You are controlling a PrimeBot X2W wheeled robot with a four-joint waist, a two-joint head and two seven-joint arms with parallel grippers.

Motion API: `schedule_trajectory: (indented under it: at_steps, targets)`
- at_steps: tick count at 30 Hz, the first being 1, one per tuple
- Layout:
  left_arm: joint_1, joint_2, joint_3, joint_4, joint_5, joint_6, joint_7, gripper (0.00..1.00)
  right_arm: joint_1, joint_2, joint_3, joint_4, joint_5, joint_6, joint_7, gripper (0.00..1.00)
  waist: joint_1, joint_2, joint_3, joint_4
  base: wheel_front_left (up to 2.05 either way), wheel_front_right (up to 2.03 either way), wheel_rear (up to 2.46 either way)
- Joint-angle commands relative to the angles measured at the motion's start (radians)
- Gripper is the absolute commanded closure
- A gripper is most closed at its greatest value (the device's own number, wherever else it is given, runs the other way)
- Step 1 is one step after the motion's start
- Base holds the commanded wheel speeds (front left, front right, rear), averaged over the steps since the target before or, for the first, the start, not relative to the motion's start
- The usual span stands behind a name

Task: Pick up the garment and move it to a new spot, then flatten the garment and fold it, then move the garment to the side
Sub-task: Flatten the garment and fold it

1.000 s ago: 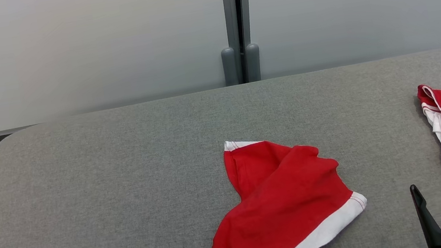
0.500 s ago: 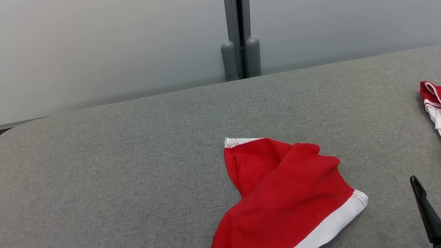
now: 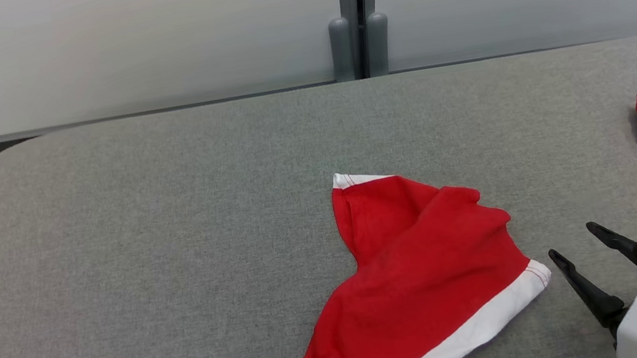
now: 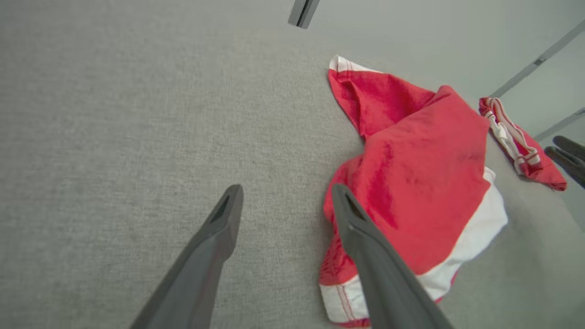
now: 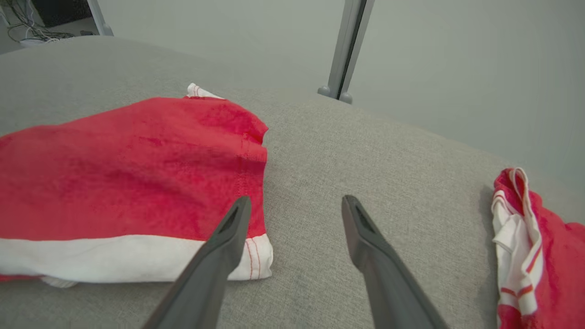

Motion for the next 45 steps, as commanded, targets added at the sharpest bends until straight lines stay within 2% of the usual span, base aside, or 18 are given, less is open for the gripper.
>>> schedule_trajectory:
  at_steps: [1,6,14,21,28,33,34,35,38,39,45]
  targets:
    - [0.022,0.003,-0.024,-0.034,-0.047,0.004,0.084,0.0,-0.037,-0.04,0.055,0.019,0.049,0.0,0.053,0.0,0.0,0.0,0.044,0.015,0.0,0.0,0.0]
    - [0.062,0.012,-0.087,-0.098,-0.124,-0.012,0.233,0.0,-0.102,-0.113,0.19,0.04,0.151,0.0,0.152,0.0,0.0,0.0,0.088,0.037,0.0,0.0,0.0]
    - [0.068,0.021,-0.127,-0.124,-0.169,-0.021,0.295,0.0,-0.143,-0.162,0.273,0.049,0.227,0.0,0.162,0.0,0.0,0.0,0.125,0.051,0.0,0.0,0.0]
    - [0.063,0.025,-0.151,-0.102,-0.192,-0.027,0.292,0.0,-0.169,-0.192,0.324,0.046,0.255,0.0,0.131,0.0,0.0,0.0,0.144,0.042,0.0,0.0,0.0]
    - [0.048,0.02,-0.159,-0.069,-0.198,-0.027,0.264,0.0,-0.153,-0.218,0.327,0.023,0.249,0.0,0.101,0.0,0.0,0.0,0.143,0.028,0.0,0.0,0.0]
    - [0.036,0.019,-0.15,-0.046,-0.198,-0.025,0.237,0.0,-0.146,-0.213,0.328,-0.006,0.234,0.0,0.095,0.0,0.0,0.0,0.141,0.014,0.0,0.0,0.0]
    - [0.036,0.019,-0.15,-0.043,-0.198,-0.025,0.235,0.02,-0.146,-0.211,0.328,-0.011,0.23,0.0,0.096,0.0,0.0,0.0,0.14,0.011,0.0,0.0,0.0]
    - [0.033,0.019,-0.151,-0.04,-0.196,-0.025,0.231,0.1,-0.146,-0.21,0.329,-0.017,0.227,0.0,0.097,0.0,0.0,0.0,0.141,0.009,0.0,0.0,0.0]
    - [0.025,0.019,-0.152,-0.035,-0.192,-0.025,0.224,0.45,-0.144,-0.205,0.331,-0.034,0.221,0.0,0.102,0.0,0.0,0.0,0.143,0.006,0.0,0.0,0.0]
    - [0.022,0.019,-0.153,-0.034,-0.193,-0.026,0.222,0.52,-0.142,-0.205,0.331,-0.039,0.219,0.0,0.104,0.0,0.0,0.0,0.144,0.005,0.0,0.0,0.0]
    - [0.014,0.019,-0.154,-0.023,-0.196,-0.026,0.211,0.67,-0.134,-0.204,0.329,-0.054,0.216,0.0,0.109,0.0,0.0,0.0,0.149,0.004,0.0,0.0,0.0]
